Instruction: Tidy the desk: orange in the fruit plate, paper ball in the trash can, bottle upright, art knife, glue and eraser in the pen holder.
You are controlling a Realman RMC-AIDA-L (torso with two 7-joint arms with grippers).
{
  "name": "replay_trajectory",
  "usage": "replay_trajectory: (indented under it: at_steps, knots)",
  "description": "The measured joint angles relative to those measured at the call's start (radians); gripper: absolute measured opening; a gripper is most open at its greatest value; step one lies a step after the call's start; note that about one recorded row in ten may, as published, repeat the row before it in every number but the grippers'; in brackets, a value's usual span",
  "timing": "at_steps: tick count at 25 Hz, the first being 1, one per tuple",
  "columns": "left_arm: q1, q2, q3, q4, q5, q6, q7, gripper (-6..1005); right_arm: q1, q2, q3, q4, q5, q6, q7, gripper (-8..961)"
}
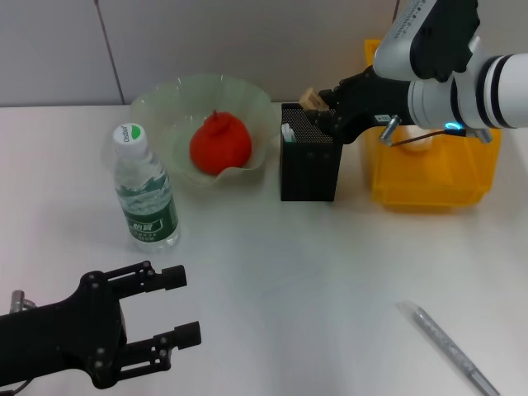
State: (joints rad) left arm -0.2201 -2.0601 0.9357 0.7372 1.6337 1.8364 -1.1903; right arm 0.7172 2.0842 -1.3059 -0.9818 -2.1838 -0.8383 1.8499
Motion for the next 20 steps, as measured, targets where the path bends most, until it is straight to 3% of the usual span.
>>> replay_trajectory:
  at_steps: [10, 12, 13, 20]
  knots:
    - [0.005, 0.000, 0.000, -0.003, 0.000, 0.000, 0.000, 699, -0.001, -0.001, -0.001, -0.001, 0.010, 0.007, 0.000, 382]
    - [0.005, 0.000, 0.000, -0.003, 0.000, 0.000, 0.000, 699, -0.010, -0.001, 0.005, -0.032, 0.011, -0.023, 0.030, 542]
    - [0.006, 0.000, 0.000, -0.004, 0.000, 0.000, 0.000, 699, -0.016, -0.002, 0.007, -0.055, 0.010, -0.051, 0.057, 622]
    - [0.007, 0.001, 0.000, -0.001, 0.000, 0.009, 0.005, 699, -0.041, -0.008, 0.075, -0.362, -0.194, -0.433, 0.408, 676]
